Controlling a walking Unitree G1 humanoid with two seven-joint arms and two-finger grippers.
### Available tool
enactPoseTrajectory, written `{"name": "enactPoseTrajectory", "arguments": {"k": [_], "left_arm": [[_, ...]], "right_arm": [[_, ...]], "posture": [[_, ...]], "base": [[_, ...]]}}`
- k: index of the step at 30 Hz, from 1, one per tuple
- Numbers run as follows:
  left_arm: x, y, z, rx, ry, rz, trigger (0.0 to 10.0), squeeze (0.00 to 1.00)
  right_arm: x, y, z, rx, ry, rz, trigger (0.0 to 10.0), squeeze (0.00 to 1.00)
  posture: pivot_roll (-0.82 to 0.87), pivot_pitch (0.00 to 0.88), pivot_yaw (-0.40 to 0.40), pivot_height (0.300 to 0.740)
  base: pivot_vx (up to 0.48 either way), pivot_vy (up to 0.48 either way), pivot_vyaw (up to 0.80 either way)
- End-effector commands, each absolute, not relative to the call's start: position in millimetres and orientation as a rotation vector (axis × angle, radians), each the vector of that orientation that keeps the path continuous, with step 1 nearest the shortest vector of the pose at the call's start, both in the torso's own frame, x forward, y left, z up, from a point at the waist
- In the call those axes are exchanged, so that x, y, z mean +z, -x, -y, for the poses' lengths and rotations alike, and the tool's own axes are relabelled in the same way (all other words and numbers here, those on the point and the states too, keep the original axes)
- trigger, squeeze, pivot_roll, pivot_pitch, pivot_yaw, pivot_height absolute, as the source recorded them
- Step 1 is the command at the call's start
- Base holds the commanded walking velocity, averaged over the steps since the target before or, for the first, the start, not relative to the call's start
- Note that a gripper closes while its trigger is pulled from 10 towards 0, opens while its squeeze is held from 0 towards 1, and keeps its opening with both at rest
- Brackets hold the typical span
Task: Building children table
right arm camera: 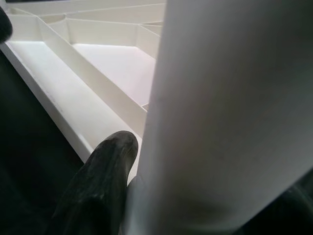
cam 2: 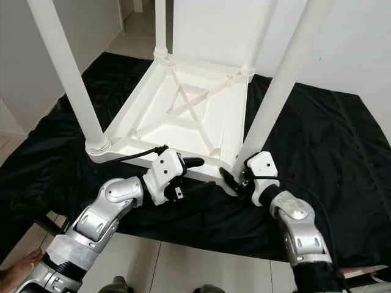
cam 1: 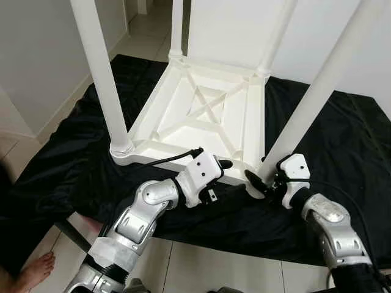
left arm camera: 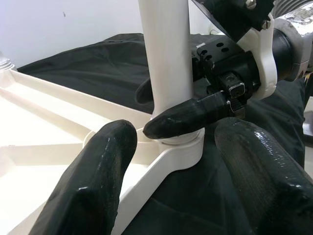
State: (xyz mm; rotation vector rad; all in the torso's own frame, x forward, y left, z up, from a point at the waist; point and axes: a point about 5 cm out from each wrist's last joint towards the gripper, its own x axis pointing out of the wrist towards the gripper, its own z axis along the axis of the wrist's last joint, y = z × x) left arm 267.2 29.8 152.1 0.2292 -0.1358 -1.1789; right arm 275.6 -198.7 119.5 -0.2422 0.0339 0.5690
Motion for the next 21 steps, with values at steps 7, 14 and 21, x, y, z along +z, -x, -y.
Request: {"name": "enactPoseTrajectory", "arguments": {"k": [7, 14, 21], "left_arm": [[151.5, -265.7, -29.0, -1.182, -0.237, 0.141, 10.0, 0.0], [150.1, -264.6, -29.4, -1.192, -0.241, 0.135, 10.0, 0.0], [149.9, -264.3, -28.9, -1.201, -0.244, 0.135, 10.0, 0.0]], "right_arm": [[107.5, -268.4, 205.7, 0.586, 0.259, -0.086, 0.0, 0.0], [110.2, -269.0, 209.5, 0.43, 0.232, -0.06, 10.0, 0.0], [111.0, -265.8, 199.5, 0.264, 0.204, -0.024, 10.0, 0.0]], "posture": [[0.08, 0.0, -0.088, 0.74], [0.07, 0.0, -0.079, 0.74], [0.07, 0.0, -0.077, 0.74]], "base": [[0.0, 0.0, 0.0], [0.0, 0.0, 0.0], [0.0, 0.0, 0.0]]}}
